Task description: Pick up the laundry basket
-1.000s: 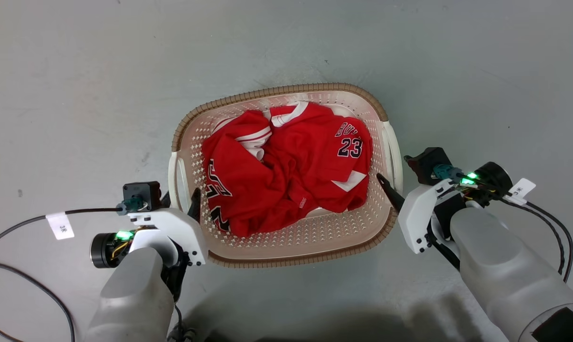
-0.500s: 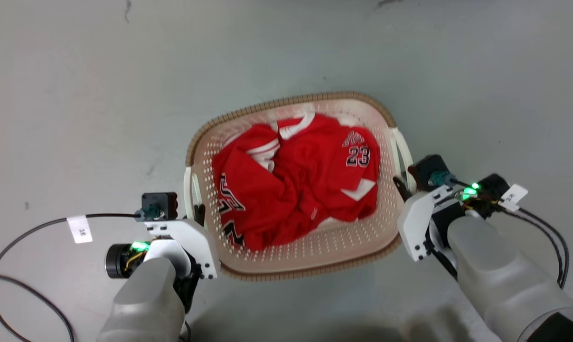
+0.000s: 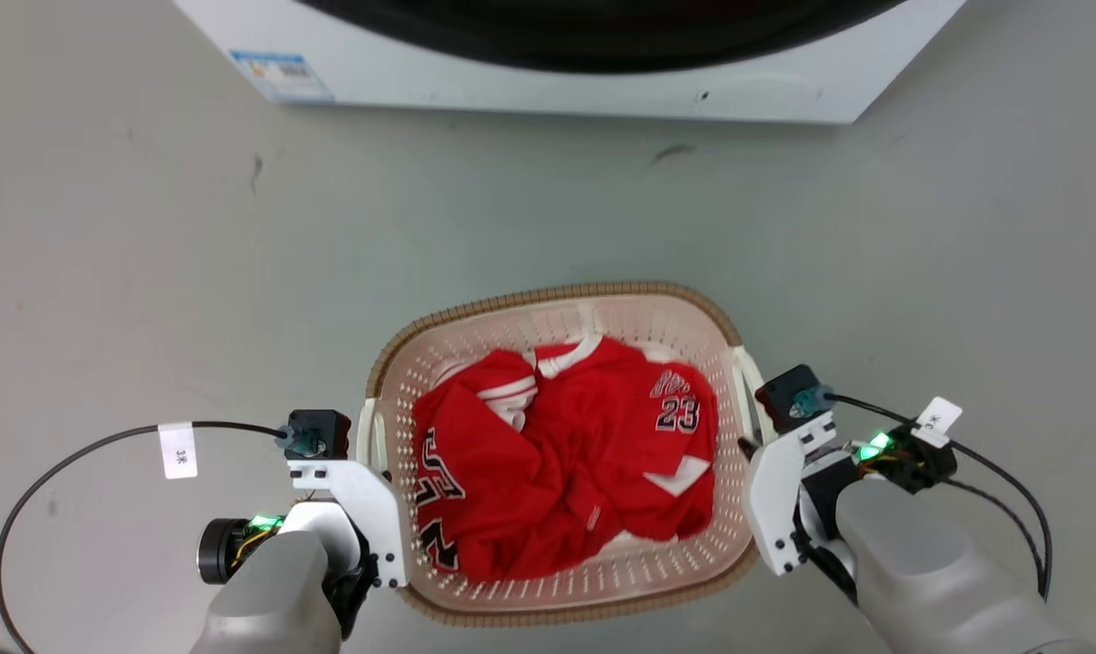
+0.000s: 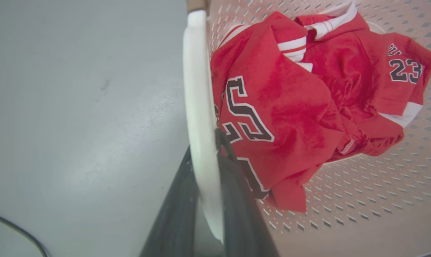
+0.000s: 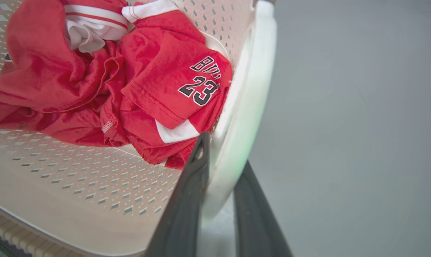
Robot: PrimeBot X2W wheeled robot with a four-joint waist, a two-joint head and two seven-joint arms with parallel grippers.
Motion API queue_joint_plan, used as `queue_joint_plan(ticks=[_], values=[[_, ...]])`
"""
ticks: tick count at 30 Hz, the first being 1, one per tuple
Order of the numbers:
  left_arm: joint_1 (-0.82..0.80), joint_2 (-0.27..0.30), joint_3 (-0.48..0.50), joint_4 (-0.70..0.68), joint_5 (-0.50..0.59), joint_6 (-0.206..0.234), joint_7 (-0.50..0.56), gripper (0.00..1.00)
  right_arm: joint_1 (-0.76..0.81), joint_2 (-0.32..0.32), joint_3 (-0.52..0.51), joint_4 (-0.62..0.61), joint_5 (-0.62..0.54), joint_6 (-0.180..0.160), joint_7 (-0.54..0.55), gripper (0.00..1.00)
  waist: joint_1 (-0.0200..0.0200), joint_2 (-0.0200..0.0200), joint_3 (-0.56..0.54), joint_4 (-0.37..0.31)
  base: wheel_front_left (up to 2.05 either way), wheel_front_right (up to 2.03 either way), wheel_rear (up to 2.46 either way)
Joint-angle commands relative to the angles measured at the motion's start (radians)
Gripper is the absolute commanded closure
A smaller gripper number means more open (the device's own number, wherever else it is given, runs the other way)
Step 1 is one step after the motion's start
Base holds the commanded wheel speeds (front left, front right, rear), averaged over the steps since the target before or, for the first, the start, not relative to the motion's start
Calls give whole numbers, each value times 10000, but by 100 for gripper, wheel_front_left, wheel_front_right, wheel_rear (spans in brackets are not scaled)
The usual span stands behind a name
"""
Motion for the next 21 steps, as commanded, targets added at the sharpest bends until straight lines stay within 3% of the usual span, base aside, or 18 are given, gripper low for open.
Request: queue_joint_plan(ticks=[1, 12, 21], values=[[59, 26, -213, -128, -115, 6, 197, 100, 195, 105, 224, -221, 208, 52, 250, 100, 1, 0, -620, -331, 0, 0, 0], [32, 400, -1587, -635, -1237, -3, 1921, 100, 403, -321, 1486, -1038, 1881, 89, 1813, 100, 1, 0, -2236, -696, 0, 0, 0], [379, 606, -2433, -866, -2088, -3, 2826, 100, 559, -618, 2291, -1232, 2856, 89, 2331, 100, 1, 0, -3249, -806, 0, 0, 0]])
